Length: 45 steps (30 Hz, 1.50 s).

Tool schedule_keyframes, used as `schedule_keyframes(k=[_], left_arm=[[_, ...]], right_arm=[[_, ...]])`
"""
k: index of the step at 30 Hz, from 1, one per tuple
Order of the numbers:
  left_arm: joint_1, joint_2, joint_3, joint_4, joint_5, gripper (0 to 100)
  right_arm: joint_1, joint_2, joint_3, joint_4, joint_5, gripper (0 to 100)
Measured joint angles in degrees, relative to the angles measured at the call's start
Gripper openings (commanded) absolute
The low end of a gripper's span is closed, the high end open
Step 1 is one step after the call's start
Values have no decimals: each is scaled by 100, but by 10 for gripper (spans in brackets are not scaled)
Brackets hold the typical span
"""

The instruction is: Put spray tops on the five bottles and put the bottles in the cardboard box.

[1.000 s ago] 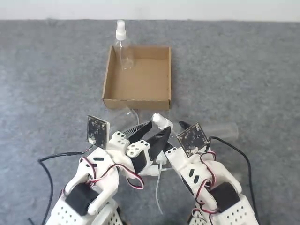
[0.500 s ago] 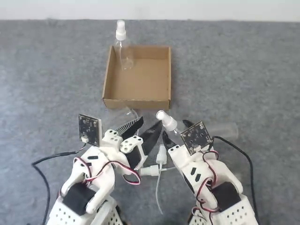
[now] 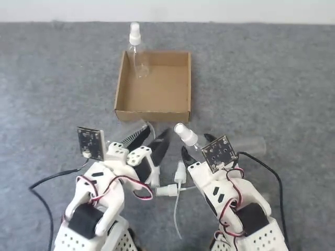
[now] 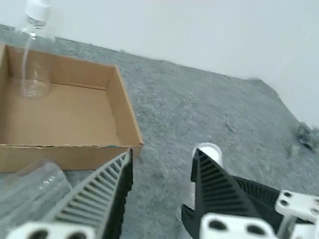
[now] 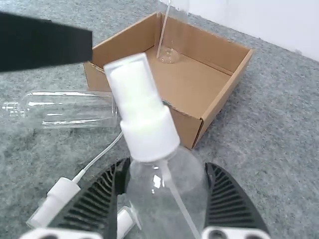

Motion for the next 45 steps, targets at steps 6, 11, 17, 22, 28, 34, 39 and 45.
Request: schedule_keyframes(k=[6,11,17,22,28,34,39,45], left_arm=[[-343,0,0,0,0,177],[-651,0,0,0,0,177],[-905,0,0,0,0,175],[-923,0,0,0,0,80],[-923,0,0,0,-105,11],[-923,0,0,0,-246,11],[-923,-26,229,-193,-246,11],[-923,0,1011,-1116,-246,11]], right_arm=[[9,0,0,0,0,101],[9,0,0,0,0,101],[9,0,0,0,0,101],[246,0,0,0,0,101],[273,0,0,0,0,101],[264,0,0,0,0,101],[264,0,0,0,0,101],[264,0,0,0,0,100]])
